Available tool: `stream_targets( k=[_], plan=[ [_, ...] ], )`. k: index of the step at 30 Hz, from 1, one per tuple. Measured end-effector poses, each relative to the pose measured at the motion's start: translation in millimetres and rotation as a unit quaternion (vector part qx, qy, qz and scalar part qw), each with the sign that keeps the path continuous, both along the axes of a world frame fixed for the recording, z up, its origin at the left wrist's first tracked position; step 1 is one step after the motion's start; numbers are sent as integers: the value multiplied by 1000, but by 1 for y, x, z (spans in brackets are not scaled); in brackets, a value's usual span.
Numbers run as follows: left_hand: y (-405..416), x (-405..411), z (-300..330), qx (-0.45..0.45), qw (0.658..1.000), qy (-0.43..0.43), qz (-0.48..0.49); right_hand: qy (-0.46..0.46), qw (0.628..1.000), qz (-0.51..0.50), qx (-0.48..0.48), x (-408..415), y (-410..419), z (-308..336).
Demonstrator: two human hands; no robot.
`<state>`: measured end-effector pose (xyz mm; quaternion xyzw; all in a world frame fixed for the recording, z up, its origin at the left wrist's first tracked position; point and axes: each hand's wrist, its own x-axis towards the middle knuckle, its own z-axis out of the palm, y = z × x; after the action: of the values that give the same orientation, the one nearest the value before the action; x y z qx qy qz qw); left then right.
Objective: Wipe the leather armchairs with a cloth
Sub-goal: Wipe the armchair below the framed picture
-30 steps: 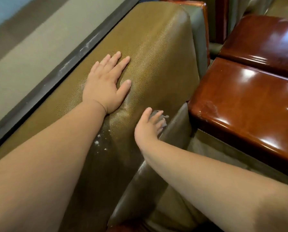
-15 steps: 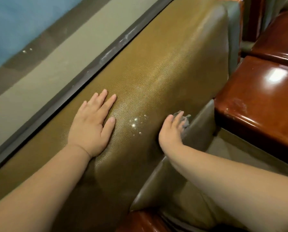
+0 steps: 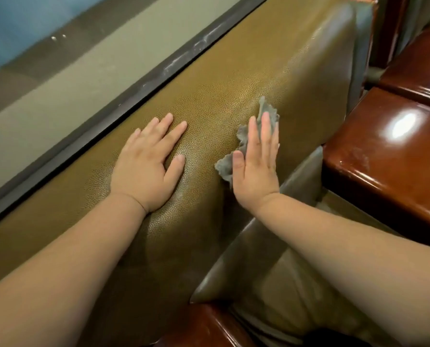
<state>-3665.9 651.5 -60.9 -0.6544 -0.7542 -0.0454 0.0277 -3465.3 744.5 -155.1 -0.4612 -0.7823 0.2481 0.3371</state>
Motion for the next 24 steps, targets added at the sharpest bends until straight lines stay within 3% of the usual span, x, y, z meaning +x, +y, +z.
stream_targets(
  k=[2, 4, 8, 10, 15, 17, 19, 21, 24],
  plan=[
    [-2, 2, 2, 3, 1000, 1, 5, 26, 999, -16, -11, -9, -6, 7],
    [-2, 7, 4, 5, 999, 4, 34, -10, 997, 37, 62, -24, -37, 9],
    [-39, 24, 4, 29, 978, -21, 207, -102, 954, 186, 214, -20, -60, 7],
    [-77, 38, -8, 25, 967, 49, 249, -119, 949, 175, 235, -8, -29, 12],
    [-100, 47, -24, 25, 960, 114, 254, -81, 995, 6, 60, 11, 42, 24],
    [-98, 47, -29, 49, 960, 127, 246, -78, 994, 22, 72, -2, 22, 27],
    [-101, 45, -33, 70, 958, 142, 239, -101, 966, 151, 185, -13, -17, 19],
    [-103, 44, -37, 81, 956, 155, 236, -128, 904, 280, 298, -14, -43, 14],
    [-100, 40, -45, 98, 950, 181, 235, -122, 844, 341, 395, -10, -8, 20]
  ],
)
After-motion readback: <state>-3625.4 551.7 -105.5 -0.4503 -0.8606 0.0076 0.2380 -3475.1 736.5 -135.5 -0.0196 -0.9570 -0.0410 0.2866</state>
